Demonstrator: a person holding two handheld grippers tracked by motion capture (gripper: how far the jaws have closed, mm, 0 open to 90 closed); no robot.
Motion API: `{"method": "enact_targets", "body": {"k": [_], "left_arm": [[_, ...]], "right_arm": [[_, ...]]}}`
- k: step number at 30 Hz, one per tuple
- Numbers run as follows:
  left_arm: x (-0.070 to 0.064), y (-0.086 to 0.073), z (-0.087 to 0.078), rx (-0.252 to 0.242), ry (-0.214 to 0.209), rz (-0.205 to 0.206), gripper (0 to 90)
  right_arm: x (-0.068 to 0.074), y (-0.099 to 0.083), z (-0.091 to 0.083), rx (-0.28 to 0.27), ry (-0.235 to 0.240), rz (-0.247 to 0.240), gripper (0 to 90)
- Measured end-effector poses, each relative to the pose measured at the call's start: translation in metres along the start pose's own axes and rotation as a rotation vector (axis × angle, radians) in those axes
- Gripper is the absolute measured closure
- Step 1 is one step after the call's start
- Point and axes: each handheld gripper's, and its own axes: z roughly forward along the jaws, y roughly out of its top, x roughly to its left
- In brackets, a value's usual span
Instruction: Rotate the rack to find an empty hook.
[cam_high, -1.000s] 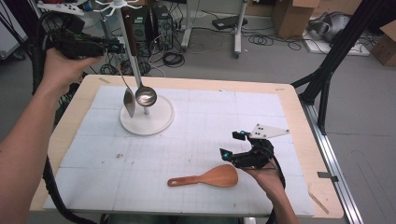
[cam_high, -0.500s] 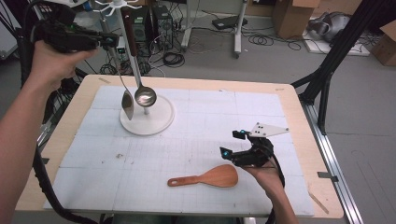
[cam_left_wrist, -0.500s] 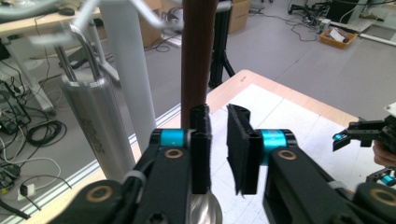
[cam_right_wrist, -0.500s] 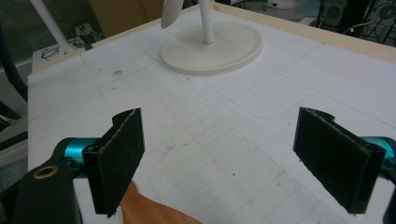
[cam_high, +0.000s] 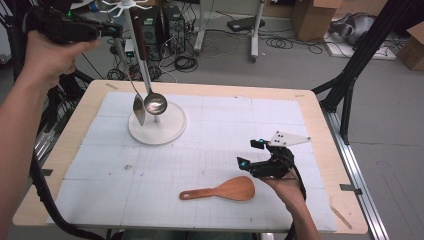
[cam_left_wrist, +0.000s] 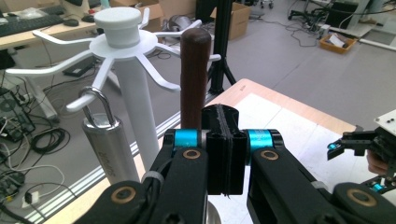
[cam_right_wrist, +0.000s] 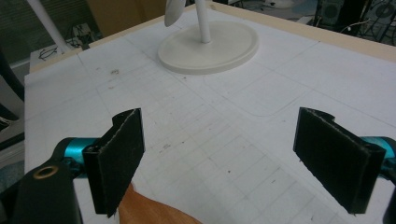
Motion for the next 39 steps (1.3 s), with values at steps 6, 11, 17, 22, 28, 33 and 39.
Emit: {"method": "enact_targets", "body": {"k": [6,11,17,22,28,33,39], "left_arm": [[-0.001,0.001,0.001,-0.001,0.001,-0.006,89.6],[-0.002,0.004,0.002,0.001,-0.001,-0.007,89.6],[-0.003,0.008,0.002,-0.005,-0.001,-0.001,89.6],[-0.003,0.011,0.002,-0.003,0.003,0.000,89.6],[0.000,0.014,0.004,-0.008,0.017,-0.003,89.6],[0.003,0.014,0.006,-0.016,0.037,-0.015,89.6],[0.006,0.014,0.004,-0.023,0.049,-0.021,89.6]], "right_arm": [[-0.001,0.000,-0.002,-0.003,-0.006,-0.001,15.5],[-0.002,0.000,-0.003,-0.010,-0.007,0.002,15.5],[-0.002,0.000,-0.003,-0.007,-0.010,0.000,15.5],[-0.002,0.000,-0.003,-0.005,-0.009,0.004,15.5],[-0.002,0.000,-0.002,-0.005,-0.006,0.001,15.5],[-0.002,0.000,-0.003,-0.008,-0.007,0.004,15.5],[-0.002,0.000,-0.003,-0.009,-0.006,0.003,15.5]]}}
